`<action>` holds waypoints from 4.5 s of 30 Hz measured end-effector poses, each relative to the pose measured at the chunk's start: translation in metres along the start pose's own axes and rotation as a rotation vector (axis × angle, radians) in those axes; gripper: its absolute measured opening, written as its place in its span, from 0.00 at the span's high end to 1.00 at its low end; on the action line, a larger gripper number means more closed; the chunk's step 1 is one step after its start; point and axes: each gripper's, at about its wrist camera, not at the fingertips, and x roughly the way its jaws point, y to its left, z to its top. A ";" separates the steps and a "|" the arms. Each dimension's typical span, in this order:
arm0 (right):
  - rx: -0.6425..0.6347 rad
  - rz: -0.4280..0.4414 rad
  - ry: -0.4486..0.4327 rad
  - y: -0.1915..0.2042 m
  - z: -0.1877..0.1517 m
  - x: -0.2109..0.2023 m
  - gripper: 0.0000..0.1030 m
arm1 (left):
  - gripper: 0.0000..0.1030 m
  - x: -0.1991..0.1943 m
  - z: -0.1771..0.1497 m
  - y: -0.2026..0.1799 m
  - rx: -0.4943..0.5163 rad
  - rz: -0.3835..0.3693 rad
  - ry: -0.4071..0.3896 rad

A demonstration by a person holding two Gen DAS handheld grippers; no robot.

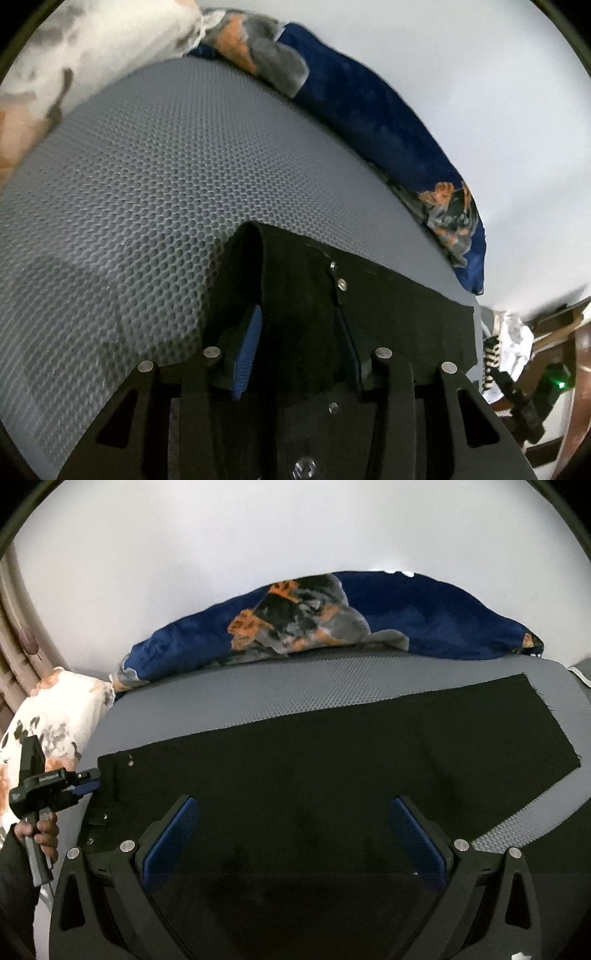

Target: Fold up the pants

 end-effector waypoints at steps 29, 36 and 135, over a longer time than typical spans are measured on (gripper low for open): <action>-0.311 0.073 0.074 -0.003 0.048 0.045 0.00 | 0.93 -0.032 -0.004 -0.087 0.245 -0.090 -0.121; -0.631 0.180 0.187 0.013 0.072 0.078 0.00 | 0.93 -0.085 -0.048 -0.114 0.298 -0.247 -0.189; -0.450 0.108 0.266 -0.037 -0.124 -0.075 0.92 | 0.80 -0.140 -0.224 -0.047 -0.023 0.036 -0.016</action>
